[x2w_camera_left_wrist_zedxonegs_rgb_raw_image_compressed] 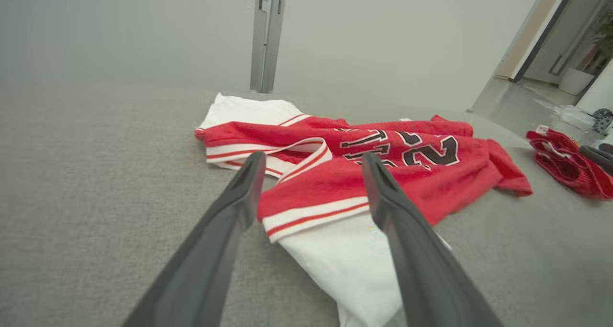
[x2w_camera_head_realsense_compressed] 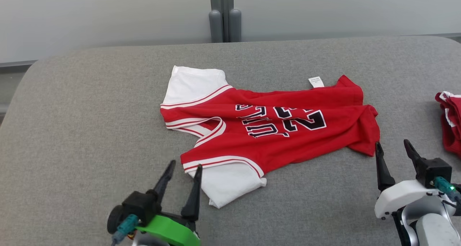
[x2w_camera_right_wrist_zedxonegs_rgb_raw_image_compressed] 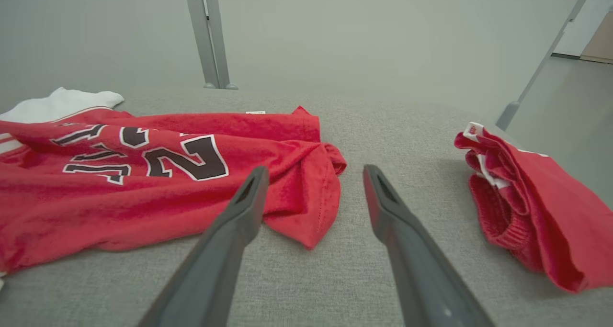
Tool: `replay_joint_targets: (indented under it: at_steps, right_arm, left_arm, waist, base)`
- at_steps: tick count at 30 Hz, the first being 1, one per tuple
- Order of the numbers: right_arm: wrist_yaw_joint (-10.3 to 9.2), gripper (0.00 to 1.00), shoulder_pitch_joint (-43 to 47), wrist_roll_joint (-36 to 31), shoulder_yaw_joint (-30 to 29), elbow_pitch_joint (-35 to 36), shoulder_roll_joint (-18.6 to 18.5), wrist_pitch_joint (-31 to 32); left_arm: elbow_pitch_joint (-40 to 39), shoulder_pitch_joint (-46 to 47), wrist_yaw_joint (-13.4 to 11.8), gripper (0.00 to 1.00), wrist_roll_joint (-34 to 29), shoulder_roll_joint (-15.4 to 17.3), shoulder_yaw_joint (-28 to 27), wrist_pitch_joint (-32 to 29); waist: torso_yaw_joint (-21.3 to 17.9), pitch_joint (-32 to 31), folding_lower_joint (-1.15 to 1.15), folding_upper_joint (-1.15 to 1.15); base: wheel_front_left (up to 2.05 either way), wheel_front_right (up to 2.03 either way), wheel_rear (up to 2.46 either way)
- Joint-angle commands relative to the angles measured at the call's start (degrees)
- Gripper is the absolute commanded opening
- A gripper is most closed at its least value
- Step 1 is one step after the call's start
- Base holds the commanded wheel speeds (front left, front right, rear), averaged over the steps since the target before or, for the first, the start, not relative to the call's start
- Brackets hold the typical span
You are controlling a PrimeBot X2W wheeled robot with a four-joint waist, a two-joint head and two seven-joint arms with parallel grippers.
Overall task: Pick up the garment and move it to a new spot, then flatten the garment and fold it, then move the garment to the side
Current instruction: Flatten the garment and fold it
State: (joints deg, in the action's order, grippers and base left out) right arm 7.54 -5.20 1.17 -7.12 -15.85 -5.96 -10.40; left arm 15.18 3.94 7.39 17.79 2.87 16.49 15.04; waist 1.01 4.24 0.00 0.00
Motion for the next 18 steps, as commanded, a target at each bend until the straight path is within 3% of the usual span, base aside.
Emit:
replay_joint_targets:
  at_steps: [1,6,12,18]
  right_arm:
    - [-0.12,1.00,-1.02,1.00,-0.19,-1.29,-0.80,1.53]
    - [-0.12,1.00,-3.50,4.01,-0.25,-6.77,-2.26,5.96]
    - [-0.12,1.00,-6.64,5.94,0.37,-11.75,-2.29,7.54]
    - [-0.12,1.00,-9.41,8.10,0.82,-16.08,-1.41,8.71]
  left_arm:
    - [1.31,1.11,0.11,1.00,1.30,0.81,1.81,0.17]
    - [9.27,3.28,0.12,1.00,6.54,1.14,9.79,0.13]
    - [18.27,7.40,0.13,1.00,10.37,0.95,13.71,-1.68]
    - [21.07,9.88,0.13,1.00,14.83,0.70,18.07,-1.58]
  waist:
    - [0.20,0.51,0.00,0.00]
    - [0.77,1.70,0.00,0.00]
    - [1.11,2.90,0.00,0.00]
    - [1.30,3.67,0.00,0.00]
  base:
    - [0.00,0.00,0.00]
    - [0.00,0.00,0.00]
    - [0.00,0.00,0.00]
    - [0.00,0.00,0.00]
